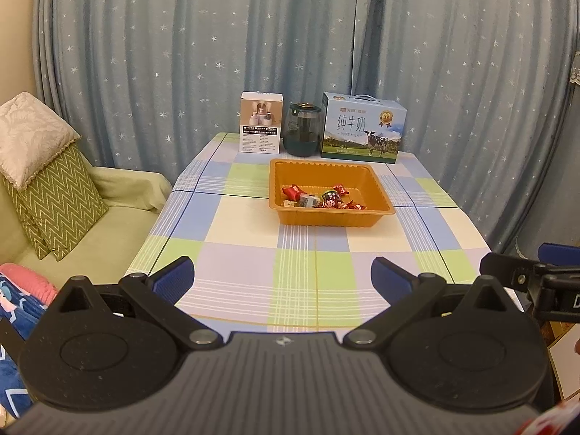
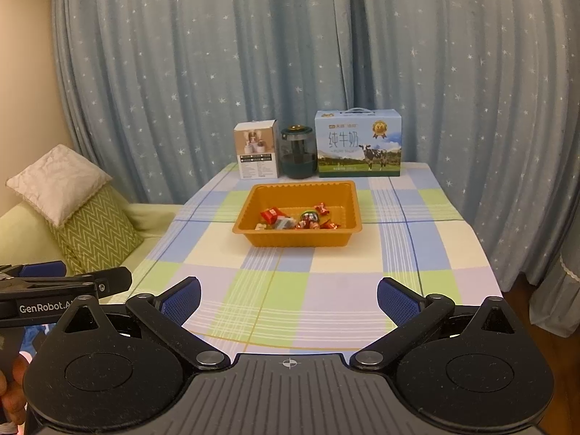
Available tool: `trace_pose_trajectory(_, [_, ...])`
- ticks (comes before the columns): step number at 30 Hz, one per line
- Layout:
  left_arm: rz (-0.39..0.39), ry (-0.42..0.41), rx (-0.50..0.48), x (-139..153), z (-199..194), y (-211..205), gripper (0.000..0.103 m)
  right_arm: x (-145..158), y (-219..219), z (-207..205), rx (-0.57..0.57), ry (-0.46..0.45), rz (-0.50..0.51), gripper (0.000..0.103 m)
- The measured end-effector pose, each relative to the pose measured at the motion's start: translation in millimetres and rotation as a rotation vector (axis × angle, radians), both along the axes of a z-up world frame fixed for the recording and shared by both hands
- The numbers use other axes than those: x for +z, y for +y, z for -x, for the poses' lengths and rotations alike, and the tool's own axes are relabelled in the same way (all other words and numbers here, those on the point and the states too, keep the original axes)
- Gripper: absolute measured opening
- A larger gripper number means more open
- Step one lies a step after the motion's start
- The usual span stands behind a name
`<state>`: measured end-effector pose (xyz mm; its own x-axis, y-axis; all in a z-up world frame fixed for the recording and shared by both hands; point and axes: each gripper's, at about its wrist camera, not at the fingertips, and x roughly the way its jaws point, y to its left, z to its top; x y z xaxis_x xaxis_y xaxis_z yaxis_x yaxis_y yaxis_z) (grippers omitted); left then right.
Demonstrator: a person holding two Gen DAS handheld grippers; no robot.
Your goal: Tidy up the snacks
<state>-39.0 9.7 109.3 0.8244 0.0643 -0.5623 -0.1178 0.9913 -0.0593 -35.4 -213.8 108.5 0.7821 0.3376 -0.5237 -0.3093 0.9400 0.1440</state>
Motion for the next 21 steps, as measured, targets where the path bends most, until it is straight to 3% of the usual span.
trace_pose_trajectory(21, [0.005, 0.006, -0.009, -2.1, -0.5, -3.3, 0.103, -5.7, -1.7, -1.0, -0.005, 0.004, 0.001, 0.103])
